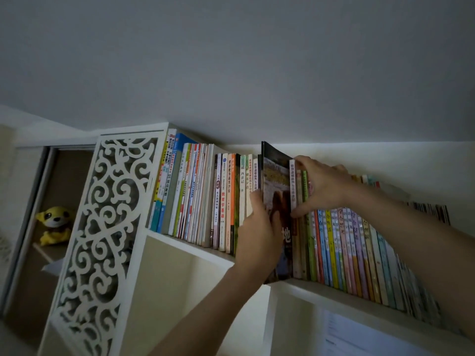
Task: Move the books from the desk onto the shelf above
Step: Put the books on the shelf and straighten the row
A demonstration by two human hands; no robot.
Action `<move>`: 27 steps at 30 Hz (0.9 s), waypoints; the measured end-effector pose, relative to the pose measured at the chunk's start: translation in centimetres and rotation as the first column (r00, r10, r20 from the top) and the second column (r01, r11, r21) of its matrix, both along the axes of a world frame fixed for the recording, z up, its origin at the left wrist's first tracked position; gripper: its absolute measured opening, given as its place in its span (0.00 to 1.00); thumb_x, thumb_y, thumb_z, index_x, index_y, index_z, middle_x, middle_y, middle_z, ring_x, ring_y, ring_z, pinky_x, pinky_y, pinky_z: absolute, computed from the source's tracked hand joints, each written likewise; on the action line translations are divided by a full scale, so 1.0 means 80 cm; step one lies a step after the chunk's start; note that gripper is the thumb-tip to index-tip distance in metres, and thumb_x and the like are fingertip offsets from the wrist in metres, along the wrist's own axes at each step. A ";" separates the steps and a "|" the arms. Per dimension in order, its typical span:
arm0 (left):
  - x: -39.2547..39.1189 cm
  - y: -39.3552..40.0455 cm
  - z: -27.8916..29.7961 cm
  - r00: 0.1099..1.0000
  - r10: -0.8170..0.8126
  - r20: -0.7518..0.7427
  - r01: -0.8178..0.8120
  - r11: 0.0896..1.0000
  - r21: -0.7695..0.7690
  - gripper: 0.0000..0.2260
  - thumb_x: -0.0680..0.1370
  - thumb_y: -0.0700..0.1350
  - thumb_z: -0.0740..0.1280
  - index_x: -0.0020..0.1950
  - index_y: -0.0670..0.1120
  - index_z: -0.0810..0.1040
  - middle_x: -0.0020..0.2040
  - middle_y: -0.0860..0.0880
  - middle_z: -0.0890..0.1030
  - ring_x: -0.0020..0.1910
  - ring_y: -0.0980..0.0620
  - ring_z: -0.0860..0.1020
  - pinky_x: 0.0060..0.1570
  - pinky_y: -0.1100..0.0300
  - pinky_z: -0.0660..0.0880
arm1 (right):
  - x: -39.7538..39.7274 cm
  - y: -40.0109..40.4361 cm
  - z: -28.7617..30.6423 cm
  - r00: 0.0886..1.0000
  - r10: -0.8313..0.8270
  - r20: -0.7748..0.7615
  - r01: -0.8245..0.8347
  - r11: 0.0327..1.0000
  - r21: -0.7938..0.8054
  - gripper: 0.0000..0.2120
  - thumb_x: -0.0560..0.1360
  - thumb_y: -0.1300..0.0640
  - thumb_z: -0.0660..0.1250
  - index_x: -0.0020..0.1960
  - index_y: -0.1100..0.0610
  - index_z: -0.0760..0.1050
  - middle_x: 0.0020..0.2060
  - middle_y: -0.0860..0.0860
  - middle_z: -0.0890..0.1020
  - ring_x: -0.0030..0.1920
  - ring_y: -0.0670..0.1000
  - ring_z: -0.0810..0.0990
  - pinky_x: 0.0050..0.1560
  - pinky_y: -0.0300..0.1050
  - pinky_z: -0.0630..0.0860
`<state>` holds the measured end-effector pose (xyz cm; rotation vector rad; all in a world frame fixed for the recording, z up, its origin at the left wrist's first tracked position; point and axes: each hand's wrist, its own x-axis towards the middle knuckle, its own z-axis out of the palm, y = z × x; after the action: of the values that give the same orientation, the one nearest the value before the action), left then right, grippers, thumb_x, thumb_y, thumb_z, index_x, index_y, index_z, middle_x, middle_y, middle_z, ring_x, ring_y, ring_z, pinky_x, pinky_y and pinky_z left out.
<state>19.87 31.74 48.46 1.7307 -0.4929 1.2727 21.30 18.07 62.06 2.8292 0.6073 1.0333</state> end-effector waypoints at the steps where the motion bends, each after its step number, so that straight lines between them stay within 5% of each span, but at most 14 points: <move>1: -0.002 0.002 0.001 1.000 -0.013 -0.004 0.013 1.000 0.004 0.12 0.82 0.42 0.58 0.65 0.48 0.60 0.44 0.54 0.78 0.33 0.58 0.77 0.30 0.66 0.76 | 0.000 0.000 0.000 1.000 -0.002 0.007 0.002 1.000 0.000 0.65 0.51 0.30 0.77 0.76 0.48 0.46 0.73 0.48 0.65 0.70 0.54 0.67 0.67 0.53 0.58; 4: -0.016 0.024 0.005 1.000 -0.005 0.021 0.004 1.000 0.009 0.13 0.82 0.42 0.57 0.66 0.50 0.61 0.47 0.52 0.80 0.39 0.55 0.81 0.37 0.57 0.81 | -0.002 0.000 -0.001 1.000 -0.006 0.018 0.006 1.000 -0.002 0.64 0.51 0.31 0.77 0.76 0.48 0.47 0.73 0.48 0.65 0.69 0.54 0.67 0.67 0.53 0.58; 9: -0.037 0.100 0.011 0.999 -0.033 -0.012 0.032 0.998 -0.058 0.14 0.82 0.42 0.59 0.65 0.52 0.61 0.46 0.56 0.79 0.42 0.58 0.82 0.37 0.60 0.81 | -0.002 -0.001 0.000 1.000 0.028 -0.012 -0.027 0.999 0.016 0.62 0.53 0.34 0.79 0.76 0.48 0.48 0.72 0.48 0.68 0.69 0.54 0.69 0.70 0.56 0.58; 12: -0.048 0.147 0.013 0.998 -0.041 -0.045 0.034 0.989 -0.142 0.14 0.82 0.41 0.59 0.62 0.54 0.60 0.47 0.54 0.79 0.43 0.57 0.82 0.34 0.63 0.80 | -0.002 0.001 0.003 0.997 0.055 -0.051 -0.052 0.997 0.057 0.58 0.52 0.26 0.71 0.74 0.48 0.53 0.69 0.47 0.71 0.66 0.53 0.72 0.70 0.59 0.62; 14: -0.051 0.181 0.011 0.997 -0.048 -0.064 0.035 0.981 -0.190 0.14 0.81 0.41 0.60 0.63 0.54 0.61 0.48 0.54 0.79 0.43 0.55 0.83 0.36 0.57 0.81 | 0.000 0.005 0.007 0.995 0.075 -0.064 -0.067 0.991 0.116 0.54 0.53 0.23 0.67 0.71 0.48 0.58 0.66 0.48 0.73 0.64 0.53 0.72 0.67 0.62 0.65; 17: -0.050 0.226 0.009 0.994 -0.056 -0.097 0.028 0.962 -0.272 0.14 0.81 0.42 0.61 0.63 0.54 0.62 0.49 0.51 0.79 0.42 0.52 0.83 0.36 0.56 0.81 | 0.003 0.023 0.006 0.997 0.042 0.071 -0.050 0.992 0.119 0.43 0.65 0.30 0.68 0.72 0.50 0.60 0.70 0.50 0.67 0.68 0.54 0.69 0.67 0.63 0.64; 21: -0.041 0.247 0.008 0.988 -0.082 -0.134 0.044 0.964 -0.263 0.15 0.81 0.42 0.61 0.64 0.53 0.62 0.48 0.51 0.80 0.39 0.54 0.83 0.32 0.60 0.80 | 0.010 0.061 0.006 0.982 0.029 0.186 -0.039 0.998 0.051 0.41 0.71 0.33 0.65 0.76 0.50 0.56 0.74 0.49 0.62 0.72 0.53 0.64 0.70 0.61 0.60; 27: -0.025 0.246 0.004 0.973 -0.198 -0.120 0.172 0.965 -0.200 0.12 0.80 0.40 0.62 0.57 0.56 0.66 0.49 0.48 0.82 0.45 0.49 0.84 0.44 0.45 0.82 | 0.035 0.109 0.026 0.989 0.012 0.149 -0.003 0.998 -0.062 0.44 0.68 0.31 0.67 0.76 0.50 0.57 0.75 0.49 0.63 0.73 0.53 0.62 0.71 0.66 0.56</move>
<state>17.86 51.46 48.80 1.5625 -0.4284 1.0240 24.07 26.80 64.14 2.6689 0.6236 1.1925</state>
